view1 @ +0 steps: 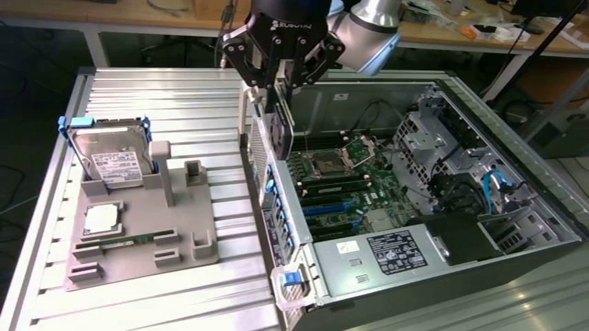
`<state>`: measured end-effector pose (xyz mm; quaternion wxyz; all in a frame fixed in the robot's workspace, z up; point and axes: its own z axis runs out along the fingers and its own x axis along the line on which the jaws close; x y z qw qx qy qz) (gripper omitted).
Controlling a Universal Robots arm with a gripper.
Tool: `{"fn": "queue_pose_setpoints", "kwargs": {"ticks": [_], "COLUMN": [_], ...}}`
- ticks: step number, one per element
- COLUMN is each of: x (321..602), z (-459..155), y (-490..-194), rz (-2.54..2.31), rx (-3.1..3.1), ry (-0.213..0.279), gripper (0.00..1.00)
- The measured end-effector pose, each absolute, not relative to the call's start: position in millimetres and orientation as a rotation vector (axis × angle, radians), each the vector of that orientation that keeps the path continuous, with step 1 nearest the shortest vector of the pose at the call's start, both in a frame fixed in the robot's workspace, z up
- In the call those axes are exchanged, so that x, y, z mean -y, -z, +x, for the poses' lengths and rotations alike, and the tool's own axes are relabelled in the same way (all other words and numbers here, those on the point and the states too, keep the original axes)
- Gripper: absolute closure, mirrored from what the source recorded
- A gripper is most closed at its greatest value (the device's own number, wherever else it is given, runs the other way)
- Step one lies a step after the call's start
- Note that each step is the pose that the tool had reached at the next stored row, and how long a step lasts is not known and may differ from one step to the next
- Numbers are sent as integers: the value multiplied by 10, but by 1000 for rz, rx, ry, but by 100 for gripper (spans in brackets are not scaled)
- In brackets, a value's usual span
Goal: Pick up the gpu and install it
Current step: 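Pick up the gpu and move the gpu toward the slot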
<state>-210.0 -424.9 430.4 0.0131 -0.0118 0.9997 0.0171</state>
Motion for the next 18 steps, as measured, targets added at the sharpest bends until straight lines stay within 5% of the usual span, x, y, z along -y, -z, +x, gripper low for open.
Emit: {"fn": "queue_pose_setpoints", "kwargs": {"ticks": [18], "x": [4235], "z": [-1935], "y": [-4304], "rz": [-37], "rx": [-3115], "ry": [-53], "gripper": [73]}}
